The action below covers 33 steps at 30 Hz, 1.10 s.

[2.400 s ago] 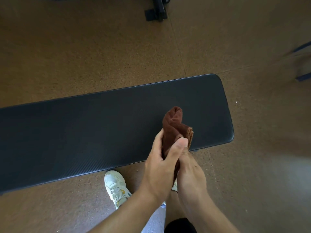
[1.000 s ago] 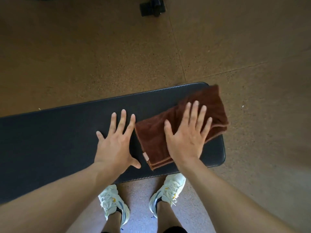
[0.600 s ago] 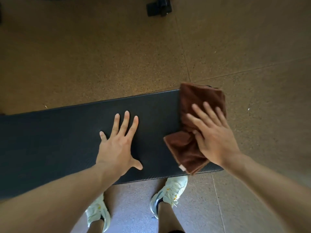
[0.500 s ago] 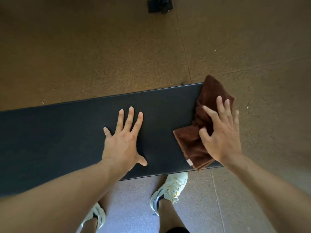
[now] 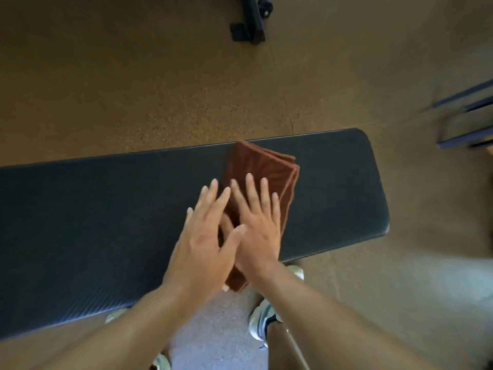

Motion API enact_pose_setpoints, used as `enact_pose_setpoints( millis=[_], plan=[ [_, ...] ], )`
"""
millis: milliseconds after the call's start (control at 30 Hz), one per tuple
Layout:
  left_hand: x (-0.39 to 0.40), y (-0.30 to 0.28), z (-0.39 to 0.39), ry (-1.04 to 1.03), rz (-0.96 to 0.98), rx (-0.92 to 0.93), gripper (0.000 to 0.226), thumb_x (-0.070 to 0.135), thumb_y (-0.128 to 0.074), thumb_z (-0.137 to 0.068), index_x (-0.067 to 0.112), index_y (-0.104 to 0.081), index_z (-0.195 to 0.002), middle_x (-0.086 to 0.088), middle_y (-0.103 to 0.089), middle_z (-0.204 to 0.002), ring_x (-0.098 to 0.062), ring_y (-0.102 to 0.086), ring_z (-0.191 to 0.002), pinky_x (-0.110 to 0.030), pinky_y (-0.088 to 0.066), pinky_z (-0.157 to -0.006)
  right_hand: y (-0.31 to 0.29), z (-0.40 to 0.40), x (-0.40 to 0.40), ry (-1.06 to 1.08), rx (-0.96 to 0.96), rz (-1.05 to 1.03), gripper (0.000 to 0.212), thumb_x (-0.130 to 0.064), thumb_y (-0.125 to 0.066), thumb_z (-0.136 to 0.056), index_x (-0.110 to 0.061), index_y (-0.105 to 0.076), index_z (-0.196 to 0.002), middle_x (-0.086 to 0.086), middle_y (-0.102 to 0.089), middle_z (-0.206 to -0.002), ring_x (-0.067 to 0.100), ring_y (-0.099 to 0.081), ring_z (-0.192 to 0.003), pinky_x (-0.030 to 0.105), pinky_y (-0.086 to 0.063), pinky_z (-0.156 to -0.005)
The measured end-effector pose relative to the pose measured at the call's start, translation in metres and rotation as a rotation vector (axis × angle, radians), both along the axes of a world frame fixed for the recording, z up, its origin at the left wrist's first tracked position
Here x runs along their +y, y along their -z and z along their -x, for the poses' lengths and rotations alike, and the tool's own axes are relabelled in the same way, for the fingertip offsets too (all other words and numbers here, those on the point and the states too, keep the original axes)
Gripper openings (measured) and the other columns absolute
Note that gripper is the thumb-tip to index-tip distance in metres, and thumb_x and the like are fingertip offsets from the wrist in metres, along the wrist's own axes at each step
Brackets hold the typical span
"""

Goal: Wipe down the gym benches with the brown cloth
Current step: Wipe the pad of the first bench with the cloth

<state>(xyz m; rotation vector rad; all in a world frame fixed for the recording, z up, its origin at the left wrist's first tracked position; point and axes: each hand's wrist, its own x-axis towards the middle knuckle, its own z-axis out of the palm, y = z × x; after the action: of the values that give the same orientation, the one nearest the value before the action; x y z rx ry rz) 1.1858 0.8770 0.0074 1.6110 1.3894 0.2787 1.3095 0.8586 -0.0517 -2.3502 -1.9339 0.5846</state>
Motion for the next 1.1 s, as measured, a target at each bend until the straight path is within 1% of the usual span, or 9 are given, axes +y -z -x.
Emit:
enact_pose_setpoints(
  millis=[100,200,267,367,467,667,800,867,1100],
  plan=[
    [-0.01,0.0,0.069,-0.019,-0.097,0.103,0.06,0.032,-0.042,-0.106,0.027,-0.02,-0.162,0.019,-0.001,-0.168,0.012,0.013,-0.149,-0.04,-0.007,-0.129,0.002,0.098,-0.014,-0.371,0.006,0.022,0.066,-0.046,-0.018,-0.107,-0.028,-0.002,-0.168,0.001,-0.001,-0.177,0.025,0.007,-0.163,0.052,-0.009,-0.131],
    [-0.005,-0.003,0.104,-0.017,-0.114,0.183,0.057,0.034,-0.035,-0.108,0.028,-0.015,-0.161,0.019,0.003,-0.167,0.013,0.018,-0.148,-0.036,-0.003,-0.129,0.001,0.135,0.001,-0.596,-0.054,0.069,0.073,-0.041,-0.023,-0.106,-0.021,0.016,-0.165,0.006,0.014,-0.176,0.028,0.017,-0.162,0.052,0.0,-0.131],
    [0.003,-0.003,0.107,0.005,-0.128,0.188,0.057,0.047,-0.027,-0.107,0.032,-0.005,-0.158,0.022,0.009,-0.165,0.013,0.021,-0.147,-0.03,0.004,-0.127,0.004,0.13,0.017,-0.654,-0.07,0.06,0.075,-0.042,-0.03,-0.107,-0.021,0.013,-0.165,0.007,0.011,-0.176,0.027,0.016,-0.162,0.052,0.003,-0.131],
    [0.017,0.003,0.089,-0.002,-0.151,0.173,0.069,0.058,-0.02,-0.101,0.027,-0.005,-0.161,0.014,0.007,-0.169,0.006,0.018,-0.151,-0.035,0.003,-0.128,0.011,0.101,0.042,-0.644,-0.056,0.034,0.069,-0.045,-0.022,-0.108,-0.021,-0.001,-0.169,0.004,0.001,-0.177,0.023,0.012,-0.163,0.048,0.002,-0.131],
    [0.023,0.009,0.06,0.025,-0.154,0.185,0.077,0.065,-0.016,-0.098,0.024,-0.004,-0.163,0.011,0.01,-0.17,0.003,0.019,-0.152,-0.04,0.005,-0.128,0.015,0.057,0.069,-0.511,-0.049,0.005,0.066,-0.051,-0.011,-0.107,-0.026,-0.008,-0.168,-0.003,-0.002,-0.177,0.02,0.01,-0.163,0.047,0.001,-0.132],
    [0.032,0.019,-0.001,0.255,-0.099,0.32,0.084,0.07,-0.026,-0.096,0.029,0.009,-0.161,0.01,0.025,-0.167,-0.004,0.031,-0.15,-0.058,0.006,-0.125,0.012,-0.101,0.088,-0.056,-0.051,-0.001,0.065,-0.062,-0.021,-0.109,-0.035,-0.015,-0.167,-0.012,-0.007,-0.176,0.012,0.007,-0.162,0.043,0.004,-0.132],
    [0.051,0.023,-0.037,0.367,0.052,0.57,0.143,0.082,-0.068,-0.065,0.031,0.033,-0.153,0.003,0.037,-0.162,-0.02,0.037,-0.148,-0.073,0.002,-0.118,0.007,-0.206,0.068,0.182,-0.077,0.011,0.066,-0.064,-0.02,-0.108,-0.035,-0.012,-0.167,-0.014,-0.004,-0.176,0.011,0.009,-0.162,0.042,0.008,-0.132],
    [0.05,0.026,-0.045,0.437,0.089,0.685,0.161,0.08,-0.08,-0.052,0.033,0.039,-0.15,-0.003,0.044,-0.159,-0.028,0.04,-0.146,-0.077,-0.001,-0.115,0.006,-0.241,0.048,0.289,-0.064,0.005,0.067,-0.064,-0.022,-0.108,-0.033,-0.015,-0.167,-0.013,-0.006,-0.176,0.011,0.008,-0.162,0.041,0.007,-0.132],
    [0.048,0.027,-0.047,0.446,0.074,0.767,0.162,0.084,-0.077,-0.047,0.035,0.039,-0.149,-0.004,0.044,-0.159,-0.028,0.041,-0.146,-0.077,-0.008,-0.115,0.01,-0.257,-0.013,0.709,-0.022,-0.025,0.072,-0.063,-0.024,-0.108,-0.023,-0.019,-0.167,-0.001,-0.023,-0.174,0.015,-0.013,-0.162,0.042,0.001,-0.133]
  ],
)
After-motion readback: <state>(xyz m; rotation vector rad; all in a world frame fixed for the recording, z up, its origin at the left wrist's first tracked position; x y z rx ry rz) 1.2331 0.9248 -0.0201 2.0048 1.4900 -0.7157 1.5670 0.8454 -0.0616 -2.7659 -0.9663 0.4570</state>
